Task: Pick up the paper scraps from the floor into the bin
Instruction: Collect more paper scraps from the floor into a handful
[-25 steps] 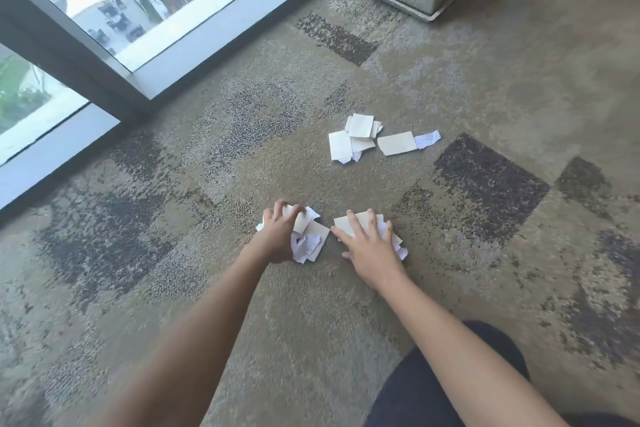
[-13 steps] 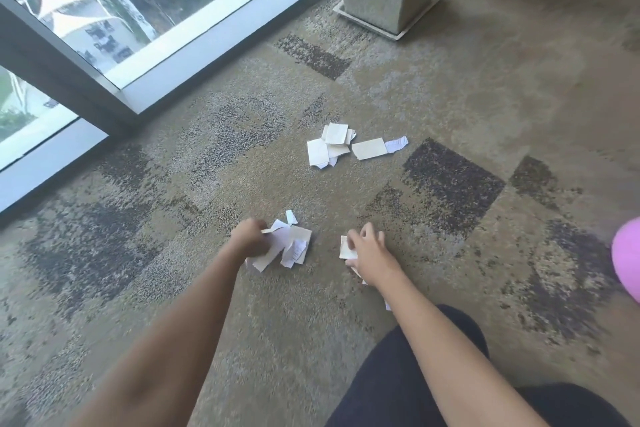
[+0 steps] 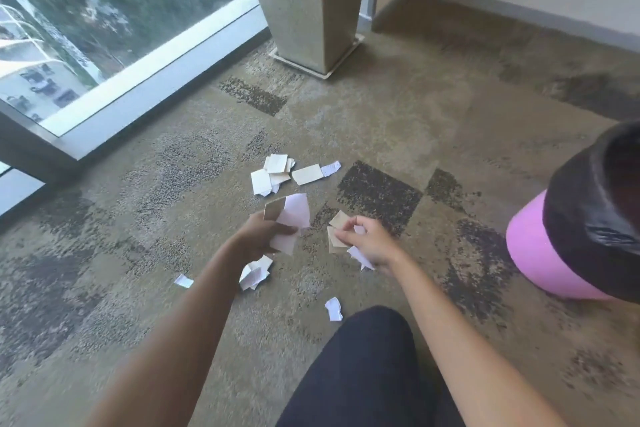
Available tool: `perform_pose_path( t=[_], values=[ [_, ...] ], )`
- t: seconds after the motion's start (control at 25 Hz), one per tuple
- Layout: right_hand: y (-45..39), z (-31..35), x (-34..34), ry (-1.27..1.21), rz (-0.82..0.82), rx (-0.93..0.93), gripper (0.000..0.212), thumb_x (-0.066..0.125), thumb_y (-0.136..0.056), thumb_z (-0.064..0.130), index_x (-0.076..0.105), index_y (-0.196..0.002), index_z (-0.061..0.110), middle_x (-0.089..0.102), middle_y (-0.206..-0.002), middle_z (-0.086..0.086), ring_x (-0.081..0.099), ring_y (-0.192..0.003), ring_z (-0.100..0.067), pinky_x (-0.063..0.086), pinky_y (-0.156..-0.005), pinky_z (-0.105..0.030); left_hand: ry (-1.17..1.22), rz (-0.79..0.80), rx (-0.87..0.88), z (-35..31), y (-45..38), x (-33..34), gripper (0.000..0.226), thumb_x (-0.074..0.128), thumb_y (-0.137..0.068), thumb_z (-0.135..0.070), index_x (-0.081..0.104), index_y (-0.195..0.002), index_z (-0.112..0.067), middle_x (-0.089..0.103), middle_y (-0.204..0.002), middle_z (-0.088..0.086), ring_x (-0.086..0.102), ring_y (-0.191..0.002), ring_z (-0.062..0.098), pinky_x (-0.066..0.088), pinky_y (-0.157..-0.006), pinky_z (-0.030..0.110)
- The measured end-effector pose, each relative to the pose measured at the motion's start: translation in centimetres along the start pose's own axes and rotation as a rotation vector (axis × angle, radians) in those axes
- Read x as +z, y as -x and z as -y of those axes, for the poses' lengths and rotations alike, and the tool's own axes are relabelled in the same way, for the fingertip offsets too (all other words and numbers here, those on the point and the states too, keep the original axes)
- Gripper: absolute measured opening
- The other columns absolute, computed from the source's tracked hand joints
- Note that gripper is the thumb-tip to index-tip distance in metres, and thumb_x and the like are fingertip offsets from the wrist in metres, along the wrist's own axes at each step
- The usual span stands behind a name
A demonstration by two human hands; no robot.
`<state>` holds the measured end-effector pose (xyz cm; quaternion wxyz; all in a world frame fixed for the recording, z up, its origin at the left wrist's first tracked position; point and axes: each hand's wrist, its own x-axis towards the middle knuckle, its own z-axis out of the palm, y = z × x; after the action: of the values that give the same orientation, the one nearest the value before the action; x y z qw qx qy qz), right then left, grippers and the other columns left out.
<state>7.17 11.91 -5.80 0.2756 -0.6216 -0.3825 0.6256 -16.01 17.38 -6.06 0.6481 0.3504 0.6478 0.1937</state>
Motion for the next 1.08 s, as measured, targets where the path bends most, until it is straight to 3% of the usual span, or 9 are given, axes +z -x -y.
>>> perform_pose_path(
  t=[0.08, 0.2, 0.32, 0.4, 0.48, 0.68, 0.84, 0.96, 1.08],
  values=[
    [2.1, 1.7, -2.2, -0.059, -0.048, -0.077, 0.018, 0.074, -0.088, 0.025, 0.058, -0.083, 0.016, 0.072, -0.097, 0.000, 0.067, -0.084, -0.013, 0.053, -0.072, -0.026, 0.060, 0.087, 0.056, -2.6, 0.9, 3.4, 0.036, 0.074, -0.079, 0.002, 0.061, -0.109, -0.011, 0.064, -0.098, 0.009, 0.064, -0.084, 0.023, 0.055, -0.063, 0.034],
    [5.5, 4.4, -6.0, -0.141, -0.144, -0.188, 0.017, 0.075, -0.086, 0.026, 0.060, -0.085, 0.017, 0.074, -0.093, 0.004, 0.069, -0.078, -0.004, 0.049, -0.065, -0.016, 0.145, 0.234, 0.153, -6.4, 2.9, 8.8, 0.031, 0.072, -0.081, 0.003, 0.063, -0.105, -0.016, 0.068, -0.093, 0.005, 0.069, -0.078, 0.017, 0.056, -0.060, 0.032],
    [8.8, 6.7, -10.6, -0.241, -0.278, -0.278, 0.012, 0.074, -0.087, 0.022, 0.062, -0.086, 0.018, 0.075, -0.092, 0.001, 0.069, -0.078, -0.008, 0.051, -0.068, -0.021, 0.210, 0.354, 0.252, -10.0, 5.8, 13.7, 0.034, 0.069, -0.082, 0.003, 0.064, -0.111, -0.016, 0.072, -0.096, 0.005, 0.070, -0.082, 0.019, 0.057, -0.064, 0.034],
    [10.9, 7.7, -13.8, -0.300, -0.387, -0.336, 0.011, 0.073, -0.088, 0.020, 0.062, -0.088, 0.016, 0.073, -0.089, 0.001, 0.067, -0.075, -0.007, 0.049, -0.065, -0.021, 0.246, 0.416, 0.316, -12.1, 8.0, 16.8, 0.033, 0.065, -0.084, 0.005, 0.062, -0.111, -0.014, 0.074, -0.088, 0.001, 0.071, -0.077, 0.016, 0.056, -0.058, 0.028],
    [13.3, 8.0, -17.7, -0.395, -0.503, -0.384, 0.012, 0.074, -0.087, 0.022, 0.063, -0.090, 0.015, 0.073, -0.091, -0.001, 0.067, -0.080, -0.014, 0.052, -0.070, -0.030, 0.280, 0.509, 0.363, -13.8, 10.3, 21.4, 0.031, 0.062, -0.086, 0.009, 0.062, -0.109, -0.013, 0.073, -0.088, 0.002, 0.070, -0.076, 0.016, 0.054, -0.052, 0.026],
    [17.6, 6.4, -27.3, -0.465, -0.951, -0.345, 0.007, 0.074, -0.085, 0.024, 0.068, -0.085, 0.019, 0.074, -0.094, -0.005, 0.071, -0.088, -0.025, 0.055, -0.072, -0.037, 0.250, 0.641, 0.368, -17.1, 15.2, 35.0, 0.038, 0.066, -0.081, 0.010, 0.064, -0.113, -0.009, 0.070, -0.104, 0.011, 0.068, -0.086, 0.026, 0.058, -0.073, 0.042],
    [18.1, 3.0, -32.3, -0.279, -1.274, -0.144, 0.005, 0.067, -0.081, 0.020, 0.067, -0.086, 0.020, 0.069, -0.109, -0.007, 0.062, -0.086, -0.022, 0.048, -0.068, -0.027, 0.057, 0.556, 0.416, -16.9, 16.0, 43.6, 0.029, 0.066, -0.079, 0.008, 0.063, -0.096, -0.015, 0.067, -0.089, 0.006, 0.064, -0.073, 0.021, 0.056, -0.063, 0.034],
    [18.0, 0.8, -34.3, -0.245, -1.334, -0.033, 0.012, 0.071, -0.084, 0.021, 0.068, -0.094, 0.017, 0.067, -0.117, -0.010, 0.063, -0.100, -0.029, 0.055, -0.086, -0.038, -0.249, 0.387, 0.529, -15.9, 14.8, 46.5, 0.017, 0.064, -0.079, 0.001, 0.058, -0.082, -0.014, 0.061, -0.081, 0.006, 0.057, -0.072, 0.022, 0.050, -0.056, 0.029],
    [18.0, -0.6, -35.4, -0.347, -1.289, -0.014, 0.021, 0.072, -0.084, 0.024, 0.069, -0.101, 0.013, 0.067, -0.117, -0.011, 0.063, -0.101, -0.029, 0.054, -0.088, -0.041, -0.452, 0.264, 0.635, -15.6, 13.8, 47.4, 0.014, 0.062, -0.077, -0.001, 0.060, -0.080, -0.014, 0.060, -0.080, 0.004, 0.056, -0.073, 0.022, 0.049, -0.056, 0.026]
  ],
)
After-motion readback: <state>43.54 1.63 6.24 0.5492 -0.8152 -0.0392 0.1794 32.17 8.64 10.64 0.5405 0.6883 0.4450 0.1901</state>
